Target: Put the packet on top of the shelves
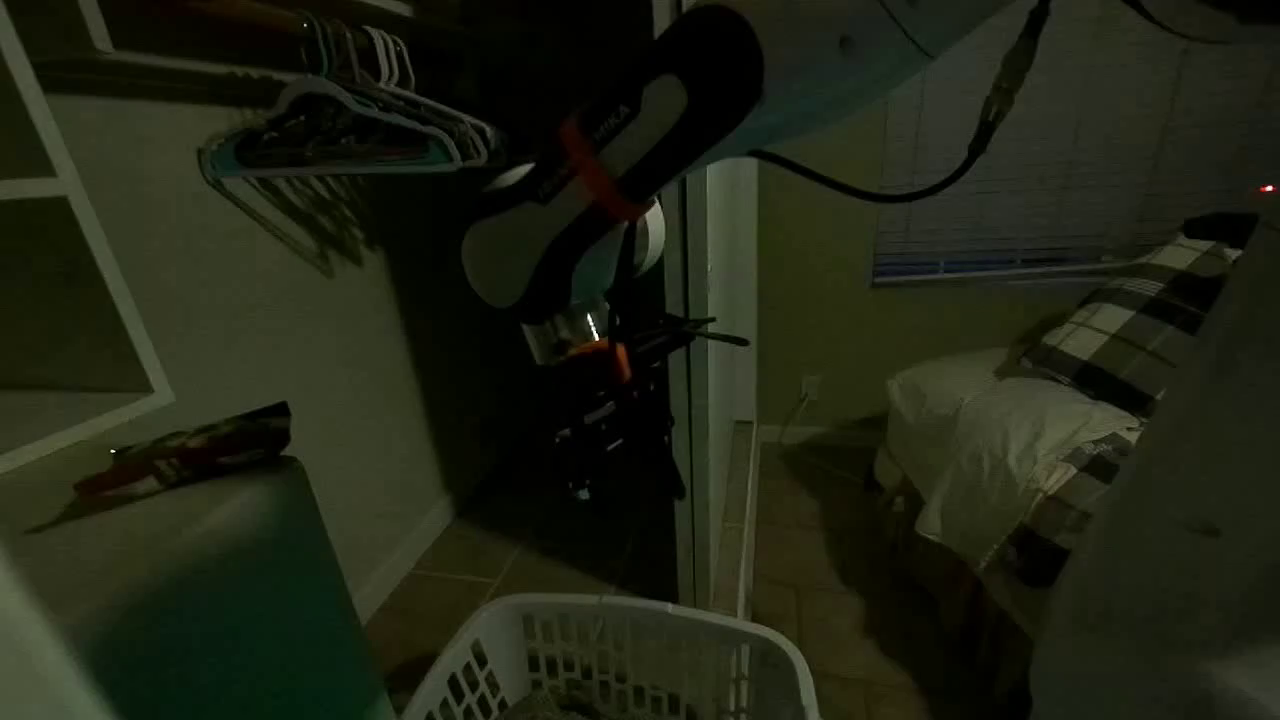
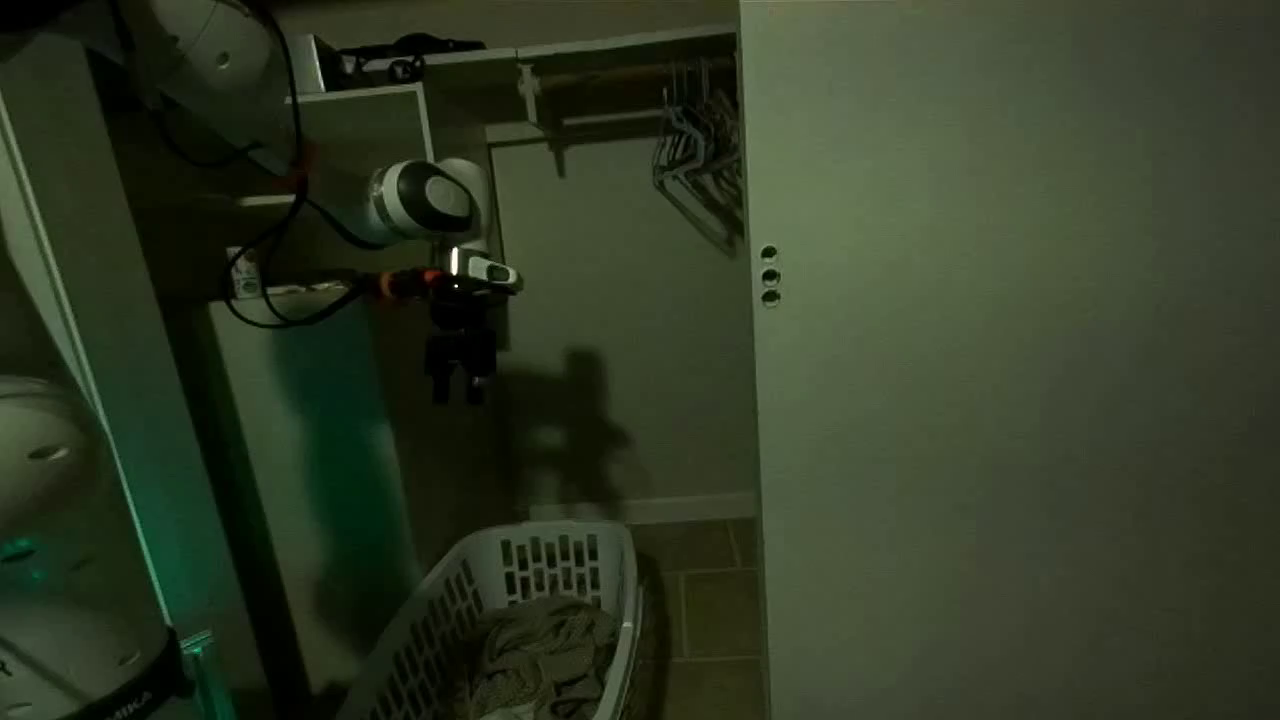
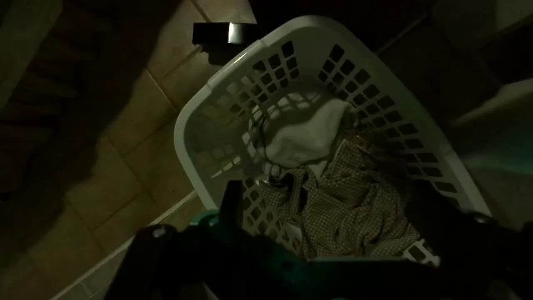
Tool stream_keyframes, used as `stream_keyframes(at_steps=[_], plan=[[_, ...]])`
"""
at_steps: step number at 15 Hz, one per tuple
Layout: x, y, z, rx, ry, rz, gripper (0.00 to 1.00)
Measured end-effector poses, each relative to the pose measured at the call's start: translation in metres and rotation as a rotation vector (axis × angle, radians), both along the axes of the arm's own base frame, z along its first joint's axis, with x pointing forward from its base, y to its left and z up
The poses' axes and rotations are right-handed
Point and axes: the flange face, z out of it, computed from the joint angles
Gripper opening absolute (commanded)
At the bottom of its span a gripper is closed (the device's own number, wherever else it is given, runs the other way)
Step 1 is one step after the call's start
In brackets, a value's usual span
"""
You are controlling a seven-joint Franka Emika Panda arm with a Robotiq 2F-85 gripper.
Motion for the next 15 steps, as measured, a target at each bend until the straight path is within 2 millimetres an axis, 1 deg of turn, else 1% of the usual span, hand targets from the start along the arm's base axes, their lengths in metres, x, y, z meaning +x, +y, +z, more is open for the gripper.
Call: stream_keyframes(at_steps=[5, 7, 10, 13, 15], plan=[[0.0, 0.0, 0.0, 0.0, 0.0, 0.0, 1.0], [0.005, 0.0, 0.004, 0.015, -0.047, -0.004, 1.0], [0.021, -0.002, 0.026, 0.052, -0.206, -0.023, 1.0], [0.032, -0.005, 0.057, 0.095, -0.376, -0.017, 1.0], [0.038, -0.004, 0.078, 0.128, -0.482, 0.037, 1.0]])
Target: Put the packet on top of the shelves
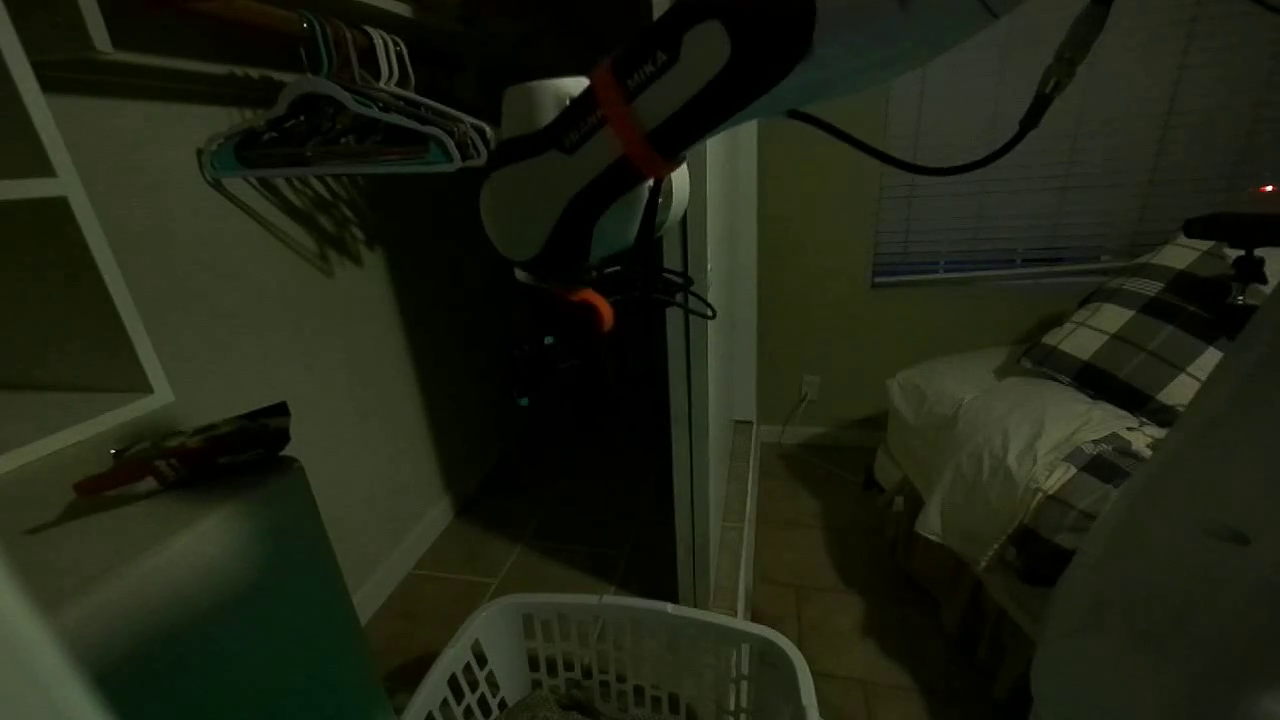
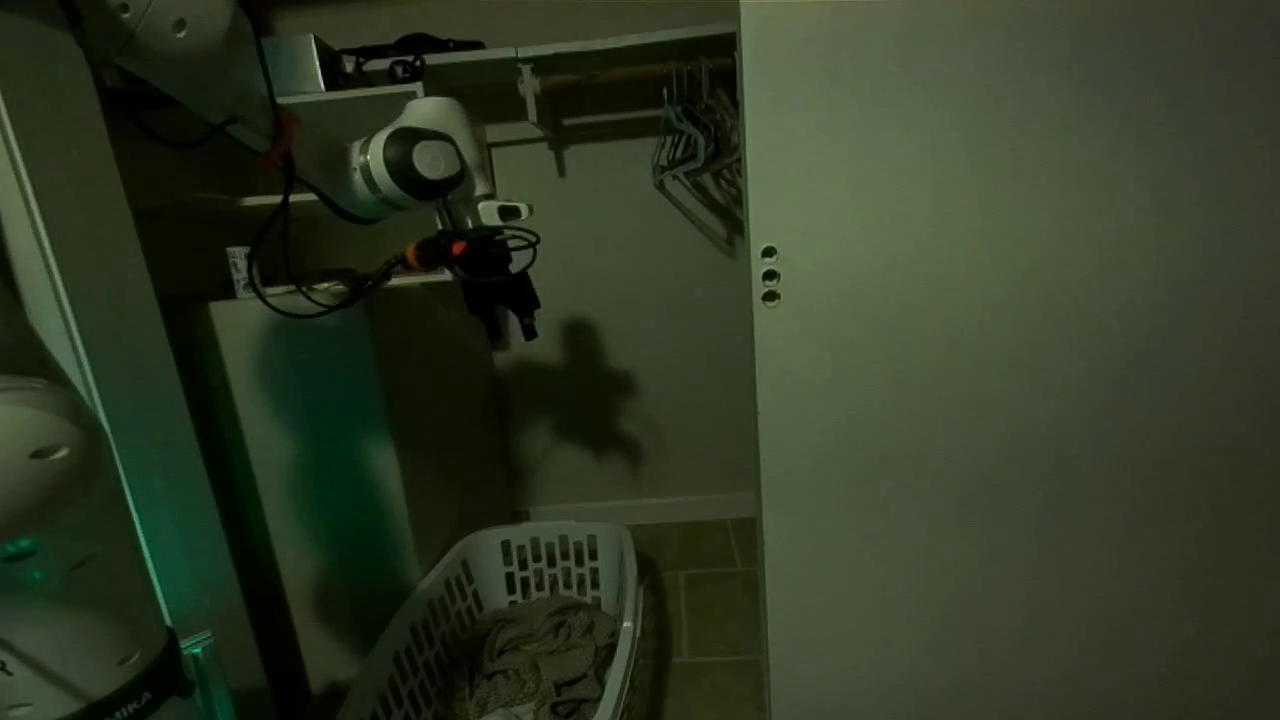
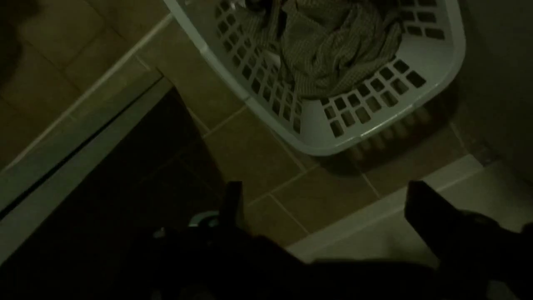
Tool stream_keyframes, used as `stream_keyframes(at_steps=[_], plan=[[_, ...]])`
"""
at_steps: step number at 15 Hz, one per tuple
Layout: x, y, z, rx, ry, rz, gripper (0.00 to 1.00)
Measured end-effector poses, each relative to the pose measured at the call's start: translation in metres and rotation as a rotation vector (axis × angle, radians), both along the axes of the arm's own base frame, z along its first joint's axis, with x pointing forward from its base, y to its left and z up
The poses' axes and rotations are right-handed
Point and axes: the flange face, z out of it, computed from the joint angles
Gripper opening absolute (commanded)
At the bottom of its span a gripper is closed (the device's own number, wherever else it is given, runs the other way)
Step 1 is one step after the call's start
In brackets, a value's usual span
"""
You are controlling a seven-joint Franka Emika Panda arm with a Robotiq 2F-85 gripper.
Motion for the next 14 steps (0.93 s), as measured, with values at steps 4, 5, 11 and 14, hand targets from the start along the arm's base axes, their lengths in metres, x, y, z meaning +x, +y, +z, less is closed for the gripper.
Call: stream_keyframes(at_steps=[4, 5, 11, 14], plan=[[0.012, 0.004, 0.029, 0.031, -0.183, 0.14, 1.0], [0.015, 0.006, 0.034, 0.044, -0.215, 0.183, 1.0], [0.031, 0.022, 0.034, 0.097, -0.174, 0.334, 1.0], [0.032, 0.022, 0.033, 0.096, -0.172, 0.338, 1.0]])
